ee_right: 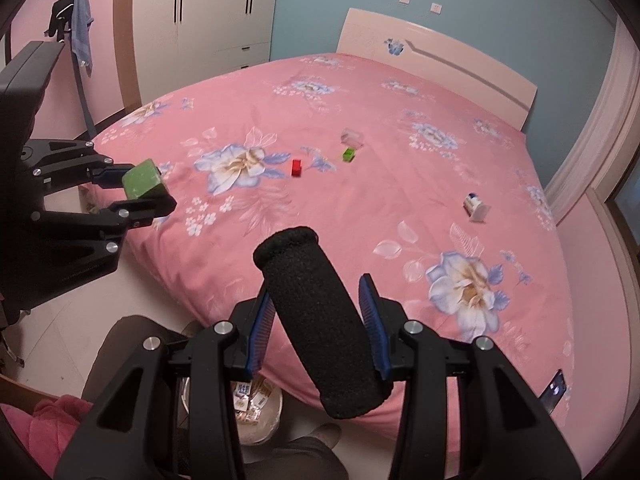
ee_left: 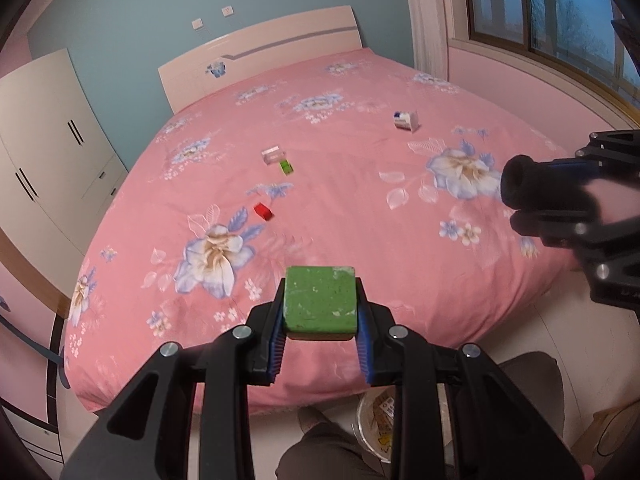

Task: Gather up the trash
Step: 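Carry the green block and black foam tube down over the white bin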

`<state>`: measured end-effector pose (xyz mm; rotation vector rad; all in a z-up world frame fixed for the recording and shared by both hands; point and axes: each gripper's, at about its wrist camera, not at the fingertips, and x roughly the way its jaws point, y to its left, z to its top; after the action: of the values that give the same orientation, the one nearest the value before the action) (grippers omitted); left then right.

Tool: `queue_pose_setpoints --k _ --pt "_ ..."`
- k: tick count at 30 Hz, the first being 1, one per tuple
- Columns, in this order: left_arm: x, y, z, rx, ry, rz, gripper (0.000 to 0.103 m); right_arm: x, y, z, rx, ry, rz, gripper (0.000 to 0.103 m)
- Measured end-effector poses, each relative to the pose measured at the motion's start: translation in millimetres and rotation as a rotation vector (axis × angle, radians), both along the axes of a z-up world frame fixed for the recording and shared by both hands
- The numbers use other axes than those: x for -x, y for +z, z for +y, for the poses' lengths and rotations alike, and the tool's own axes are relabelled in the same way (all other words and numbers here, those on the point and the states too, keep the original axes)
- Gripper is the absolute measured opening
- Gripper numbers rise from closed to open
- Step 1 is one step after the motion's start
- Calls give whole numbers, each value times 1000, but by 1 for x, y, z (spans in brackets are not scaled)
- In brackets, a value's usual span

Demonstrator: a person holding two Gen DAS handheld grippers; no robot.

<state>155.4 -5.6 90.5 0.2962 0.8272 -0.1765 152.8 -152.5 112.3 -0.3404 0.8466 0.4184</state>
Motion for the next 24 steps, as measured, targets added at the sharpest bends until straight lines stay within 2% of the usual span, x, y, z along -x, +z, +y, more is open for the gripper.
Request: queue_pose_setpoints --k 4,10,24 --pt "1 -24 -1 -8 -4 45 32 6 -22 0 16 -1 16 43" --pt "5 -59 -8 -39 -21 106 32 12 -61 2 28 9 84 43" --pt "19 -152 -18 -51 -53 289 32 25 -148 12 50 51 236 43"
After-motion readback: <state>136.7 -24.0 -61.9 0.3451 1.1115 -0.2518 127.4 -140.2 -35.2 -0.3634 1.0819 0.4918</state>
